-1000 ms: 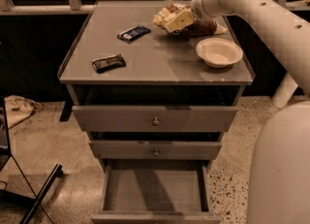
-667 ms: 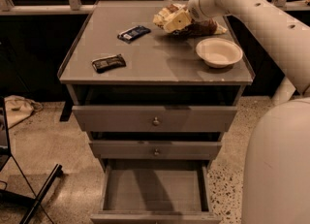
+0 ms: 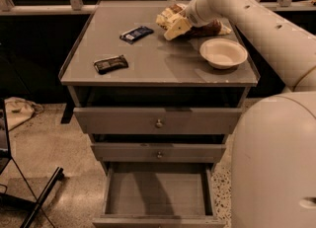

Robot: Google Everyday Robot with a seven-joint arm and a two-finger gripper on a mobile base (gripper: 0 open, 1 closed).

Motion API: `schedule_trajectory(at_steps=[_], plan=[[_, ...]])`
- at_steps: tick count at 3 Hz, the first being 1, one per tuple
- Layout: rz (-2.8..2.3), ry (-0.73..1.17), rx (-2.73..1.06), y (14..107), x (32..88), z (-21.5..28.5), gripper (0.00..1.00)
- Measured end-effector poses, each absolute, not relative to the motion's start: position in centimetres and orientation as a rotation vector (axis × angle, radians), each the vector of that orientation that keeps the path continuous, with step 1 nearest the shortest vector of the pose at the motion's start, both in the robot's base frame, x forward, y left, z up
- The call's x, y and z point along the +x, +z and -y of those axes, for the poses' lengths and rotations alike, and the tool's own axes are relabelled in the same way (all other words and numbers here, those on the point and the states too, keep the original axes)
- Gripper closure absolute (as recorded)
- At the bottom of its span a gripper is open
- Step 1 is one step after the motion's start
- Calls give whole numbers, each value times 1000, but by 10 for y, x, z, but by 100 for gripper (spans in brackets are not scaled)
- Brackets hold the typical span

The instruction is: Place brown chip bag into bottom drawer

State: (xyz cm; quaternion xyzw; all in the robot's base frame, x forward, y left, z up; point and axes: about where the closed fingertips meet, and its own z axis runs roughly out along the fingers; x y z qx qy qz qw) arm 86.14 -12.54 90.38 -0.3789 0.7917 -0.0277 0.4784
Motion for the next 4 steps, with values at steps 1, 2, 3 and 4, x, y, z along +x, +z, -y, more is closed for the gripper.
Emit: schedule_trajectory(at_steps=[1,2,3,4], plan=[[-1937,-72,-927,903,862,126,18],[-1937,-71,-927,903,862,126,42],[-1937,-71,-927,903,862,126,64],[-1937,-71,-927,902,862,126,87]])
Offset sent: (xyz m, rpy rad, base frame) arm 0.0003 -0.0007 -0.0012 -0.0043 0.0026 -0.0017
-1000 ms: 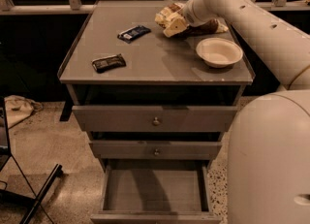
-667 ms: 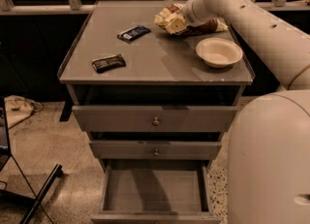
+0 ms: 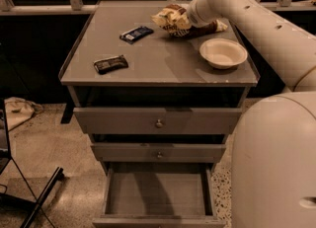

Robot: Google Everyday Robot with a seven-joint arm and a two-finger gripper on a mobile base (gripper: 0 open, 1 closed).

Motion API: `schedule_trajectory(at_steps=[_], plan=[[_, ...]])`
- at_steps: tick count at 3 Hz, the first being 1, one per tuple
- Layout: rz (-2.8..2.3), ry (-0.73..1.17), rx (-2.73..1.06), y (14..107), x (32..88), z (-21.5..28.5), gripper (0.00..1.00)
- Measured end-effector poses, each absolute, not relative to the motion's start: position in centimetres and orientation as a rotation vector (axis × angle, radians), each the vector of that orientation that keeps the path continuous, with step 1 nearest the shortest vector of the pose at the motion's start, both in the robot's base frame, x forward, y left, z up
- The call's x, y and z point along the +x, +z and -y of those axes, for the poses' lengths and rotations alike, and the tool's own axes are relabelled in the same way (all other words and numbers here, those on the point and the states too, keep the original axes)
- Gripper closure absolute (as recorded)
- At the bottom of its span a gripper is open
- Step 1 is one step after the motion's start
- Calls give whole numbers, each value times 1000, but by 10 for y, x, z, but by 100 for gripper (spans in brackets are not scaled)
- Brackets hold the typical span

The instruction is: Place brown chip bag into bottom drawer

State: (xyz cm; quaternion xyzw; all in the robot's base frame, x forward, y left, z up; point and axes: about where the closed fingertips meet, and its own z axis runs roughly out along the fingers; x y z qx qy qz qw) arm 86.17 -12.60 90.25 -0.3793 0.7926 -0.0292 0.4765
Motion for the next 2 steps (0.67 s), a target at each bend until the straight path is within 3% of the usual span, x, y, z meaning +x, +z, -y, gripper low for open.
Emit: schedule_trajectory(at_steps=[1,2], plan=[[-1937,-71,-927,902,862,126,100],[-1937,-71,-927,902,862,126,100]])
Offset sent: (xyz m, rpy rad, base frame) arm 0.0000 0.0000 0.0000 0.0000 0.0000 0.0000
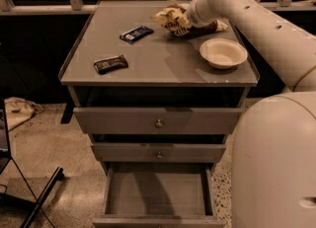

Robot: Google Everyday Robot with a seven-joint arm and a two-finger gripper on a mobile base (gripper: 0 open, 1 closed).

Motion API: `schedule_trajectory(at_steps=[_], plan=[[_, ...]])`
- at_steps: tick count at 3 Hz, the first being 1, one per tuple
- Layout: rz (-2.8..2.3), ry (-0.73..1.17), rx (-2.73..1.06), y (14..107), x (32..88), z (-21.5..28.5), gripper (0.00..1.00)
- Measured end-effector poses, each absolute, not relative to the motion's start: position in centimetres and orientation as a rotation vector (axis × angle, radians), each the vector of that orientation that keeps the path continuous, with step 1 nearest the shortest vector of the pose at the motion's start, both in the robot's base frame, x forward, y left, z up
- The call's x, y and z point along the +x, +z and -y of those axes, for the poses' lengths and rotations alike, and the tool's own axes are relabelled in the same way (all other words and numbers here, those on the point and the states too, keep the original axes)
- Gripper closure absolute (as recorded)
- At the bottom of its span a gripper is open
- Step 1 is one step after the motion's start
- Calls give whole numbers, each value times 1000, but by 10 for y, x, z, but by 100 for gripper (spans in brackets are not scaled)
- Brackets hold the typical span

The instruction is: Place brown chip bag into bottom drawer

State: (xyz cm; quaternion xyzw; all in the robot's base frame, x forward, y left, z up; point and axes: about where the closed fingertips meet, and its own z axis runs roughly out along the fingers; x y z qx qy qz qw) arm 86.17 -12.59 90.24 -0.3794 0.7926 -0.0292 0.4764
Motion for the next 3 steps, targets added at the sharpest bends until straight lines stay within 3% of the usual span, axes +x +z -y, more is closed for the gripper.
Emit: schedule_trajectory(at_steps=[1,3], plan=[[-1891,6,-962,918,853,121,100],[-1652,295,-1099,1023,766,120,100]])
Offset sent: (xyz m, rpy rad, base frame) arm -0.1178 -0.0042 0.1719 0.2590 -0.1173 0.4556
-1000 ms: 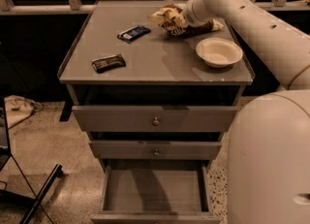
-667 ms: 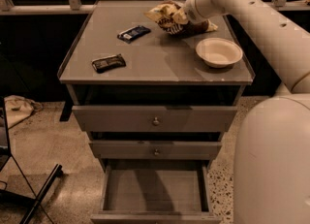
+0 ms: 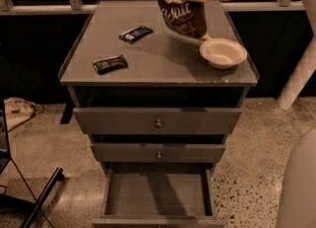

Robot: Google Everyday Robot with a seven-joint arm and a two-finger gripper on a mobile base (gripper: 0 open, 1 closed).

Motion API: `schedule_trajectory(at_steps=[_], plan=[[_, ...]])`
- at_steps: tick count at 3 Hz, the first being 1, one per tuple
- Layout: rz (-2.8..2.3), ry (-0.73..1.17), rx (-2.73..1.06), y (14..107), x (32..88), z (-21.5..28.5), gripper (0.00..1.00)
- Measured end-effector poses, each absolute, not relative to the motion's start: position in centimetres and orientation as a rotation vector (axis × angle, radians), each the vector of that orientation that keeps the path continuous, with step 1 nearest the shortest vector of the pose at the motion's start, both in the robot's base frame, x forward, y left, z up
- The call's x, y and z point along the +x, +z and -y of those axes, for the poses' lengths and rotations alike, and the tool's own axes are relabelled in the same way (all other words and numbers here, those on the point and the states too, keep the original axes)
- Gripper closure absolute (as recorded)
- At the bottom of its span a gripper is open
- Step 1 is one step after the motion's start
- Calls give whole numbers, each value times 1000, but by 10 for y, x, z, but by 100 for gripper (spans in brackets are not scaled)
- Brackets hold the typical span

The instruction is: Place brown chip bag into bottom drawer

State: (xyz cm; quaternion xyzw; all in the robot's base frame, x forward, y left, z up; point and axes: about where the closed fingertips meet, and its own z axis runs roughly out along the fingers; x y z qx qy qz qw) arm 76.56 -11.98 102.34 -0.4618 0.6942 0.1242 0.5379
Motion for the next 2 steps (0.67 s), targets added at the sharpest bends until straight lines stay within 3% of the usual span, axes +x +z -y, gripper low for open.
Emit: schedule_trajectory(at_steps=[2], plan=[[-1509,551,-949,1045,652,145,100]])
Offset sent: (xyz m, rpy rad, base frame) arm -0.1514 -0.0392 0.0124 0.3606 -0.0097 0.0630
